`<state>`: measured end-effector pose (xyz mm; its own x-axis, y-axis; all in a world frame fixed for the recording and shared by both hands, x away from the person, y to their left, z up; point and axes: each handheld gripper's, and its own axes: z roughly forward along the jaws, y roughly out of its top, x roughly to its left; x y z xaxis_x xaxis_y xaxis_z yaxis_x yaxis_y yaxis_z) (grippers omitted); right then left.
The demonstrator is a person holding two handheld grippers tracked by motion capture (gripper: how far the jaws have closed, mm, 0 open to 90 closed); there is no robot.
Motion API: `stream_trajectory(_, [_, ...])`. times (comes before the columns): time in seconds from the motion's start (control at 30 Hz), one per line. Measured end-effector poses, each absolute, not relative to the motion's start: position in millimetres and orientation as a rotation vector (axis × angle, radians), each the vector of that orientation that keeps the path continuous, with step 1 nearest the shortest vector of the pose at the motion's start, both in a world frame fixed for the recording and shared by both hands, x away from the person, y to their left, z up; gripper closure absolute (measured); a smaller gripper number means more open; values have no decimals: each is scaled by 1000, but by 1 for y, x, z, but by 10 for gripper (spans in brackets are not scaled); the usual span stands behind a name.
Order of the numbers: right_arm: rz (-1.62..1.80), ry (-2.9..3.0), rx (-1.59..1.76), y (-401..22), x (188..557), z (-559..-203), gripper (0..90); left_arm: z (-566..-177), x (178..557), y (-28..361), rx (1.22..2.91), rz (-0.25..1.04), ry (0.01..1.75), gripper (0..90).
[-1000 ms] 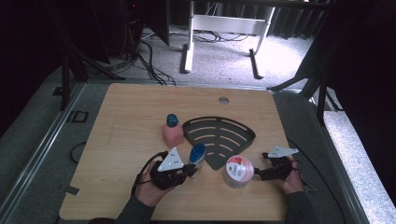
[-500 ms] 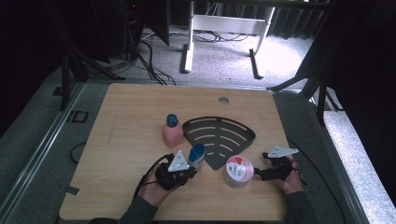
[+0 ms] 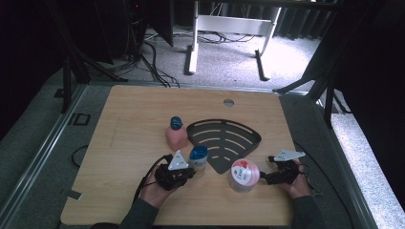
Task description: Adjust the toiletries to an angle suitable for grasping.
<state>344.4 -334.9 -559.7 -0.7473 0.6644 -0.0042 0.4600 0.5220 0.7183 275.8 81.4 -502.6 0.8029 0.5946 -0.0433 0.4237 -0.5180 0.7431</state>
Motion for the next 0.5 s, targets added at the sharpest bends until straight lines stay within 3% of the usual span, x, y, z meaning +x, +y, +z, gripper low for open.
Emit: stream_trajectory(0.5, [1051, 2487, 943, -335, 344, -560, 135, -517, 298, 91, 2166, 291, 861, 834])
